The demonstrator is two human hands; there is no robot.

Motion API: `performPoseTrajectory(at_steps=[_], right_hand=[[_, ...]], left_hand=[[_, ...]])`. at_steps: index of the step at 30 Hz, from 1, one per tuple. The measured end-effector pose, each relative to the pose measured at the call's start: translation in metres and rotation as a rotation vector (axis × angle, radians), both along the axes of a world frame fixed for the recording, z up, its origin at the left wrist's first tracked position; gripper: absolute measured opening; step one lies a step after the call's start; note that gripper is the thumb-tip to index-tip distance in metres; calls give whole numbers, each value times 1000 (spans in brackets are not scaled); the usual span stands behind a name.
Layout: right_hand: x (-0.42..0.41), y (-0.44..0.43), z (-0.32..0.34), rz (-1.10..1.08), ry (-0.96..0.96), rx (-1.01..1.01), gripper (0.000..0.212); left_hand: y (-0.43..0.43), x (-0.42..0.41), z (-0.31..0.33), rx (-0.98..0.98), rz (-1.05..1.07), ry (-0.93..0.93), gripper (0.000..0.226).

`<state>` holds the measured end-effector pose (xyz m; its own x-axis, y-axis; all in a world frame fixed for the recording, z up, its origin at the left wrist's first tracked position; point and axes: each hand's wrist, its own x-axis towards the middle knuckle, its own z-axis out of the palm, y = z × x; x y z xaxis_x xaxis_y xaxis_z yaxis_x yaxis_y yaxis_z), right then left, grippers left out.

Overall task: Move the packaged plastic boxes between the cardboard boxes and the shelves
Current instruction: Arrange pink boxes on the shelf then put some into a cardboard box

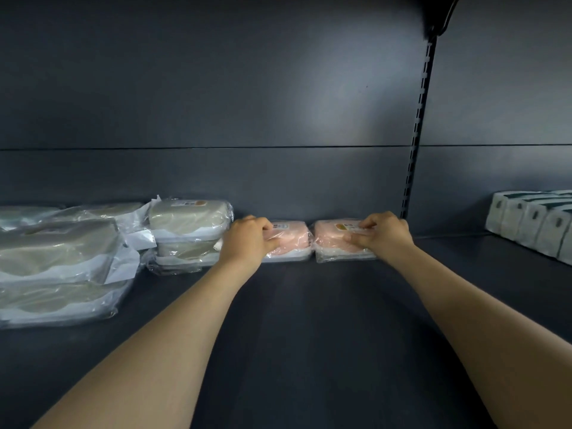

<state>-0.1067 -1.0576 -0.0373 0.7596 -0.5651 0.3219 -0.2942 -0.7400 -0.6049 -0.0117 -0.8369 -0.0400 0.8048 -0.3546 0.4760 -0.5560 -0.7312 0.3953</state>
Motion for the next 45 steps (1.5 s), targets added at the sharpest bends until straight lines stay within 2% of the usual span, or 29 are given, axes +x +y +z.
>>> performPoseTrajectory(at_steps=[6,10,17,23,33,40,45], right_hand=[[3,-1,-1,14,-25,16,49],[1,3,-3,4,-9,-84,52],[-9,14,8,18,182,-303,55],[-56,26,26,74,243,-399,47],[-173,109,47,192,316,-662,45],[-291,179,32,172,304,-624,46],[-377,234,-20,188,375,-583,48]], left_hand=[[-1,0,-3,-3,16,-40,36],[0,-1,-1,30,14,-31,37],[-2,-9,14,154,8,9,36],[19,-44,41,184,-52,-68,34],[91,-187,60,312,-242,-144,23],[165,-304,43,341,-233,-155,23],[215,-389,-12,252,-241,-101,25]])
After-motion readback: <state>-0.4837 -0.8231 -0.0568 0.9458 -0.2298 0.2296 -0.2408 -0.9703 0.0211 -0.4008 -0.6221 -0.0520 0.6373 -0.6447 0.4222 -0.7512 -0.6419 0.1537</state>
